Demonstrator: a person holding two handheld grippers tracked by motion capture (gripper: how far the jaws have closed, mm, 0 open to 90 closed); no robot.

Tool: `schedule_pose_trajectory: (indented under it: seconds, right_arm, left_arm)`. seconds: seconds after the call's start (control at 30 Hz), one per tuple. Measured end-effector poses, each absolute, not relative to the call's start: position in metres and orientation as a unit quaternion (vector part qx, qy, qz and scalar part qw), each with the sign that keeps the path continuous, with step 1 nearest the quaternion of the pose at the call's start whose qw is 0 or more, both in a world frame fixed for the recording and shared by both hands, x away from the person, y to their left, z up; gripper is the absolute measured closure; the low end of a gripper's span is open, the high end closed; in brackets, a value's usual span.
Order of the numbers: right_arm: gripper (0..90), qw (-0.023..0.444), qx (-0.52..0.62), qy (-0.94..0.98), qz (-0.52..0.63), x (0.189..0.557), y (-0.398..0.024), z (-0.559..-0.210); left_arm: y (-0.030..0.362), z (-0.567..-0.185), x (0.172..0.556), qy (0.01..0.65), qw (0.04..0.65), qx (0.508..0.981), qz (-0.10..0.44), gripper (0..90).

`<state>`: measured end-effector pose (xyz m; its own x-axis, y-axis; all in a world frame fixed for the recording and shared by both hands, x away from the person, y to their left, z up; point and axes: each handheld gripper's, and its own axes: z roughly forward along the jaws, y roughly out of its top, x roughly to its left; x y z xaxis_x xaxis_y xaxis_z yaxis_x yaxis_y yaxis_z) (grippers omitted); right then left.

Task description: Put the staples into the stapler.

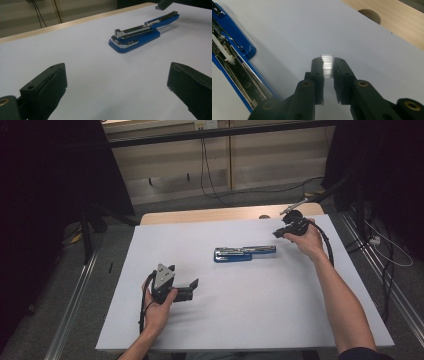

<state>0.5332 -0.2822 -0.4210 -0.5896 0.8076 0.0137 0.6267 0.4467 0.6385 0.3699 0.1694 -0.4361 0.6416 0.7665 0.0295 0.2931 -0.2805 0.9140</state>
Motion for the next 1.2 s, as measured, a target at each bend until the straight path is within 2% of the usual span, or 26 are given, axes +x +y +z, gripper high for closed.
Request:
schedule_pose_trajectory:
  seconds: [1.2]
  right_arm:
    - [79.1, 0.147, 0.336, 0.847, 0.386, 0.502, -0.254, -0.389]
  left_arm:
    - [0.169, -0.435, 0.369, 0.343, 0.494, 0.761, 0.242, 3.1]
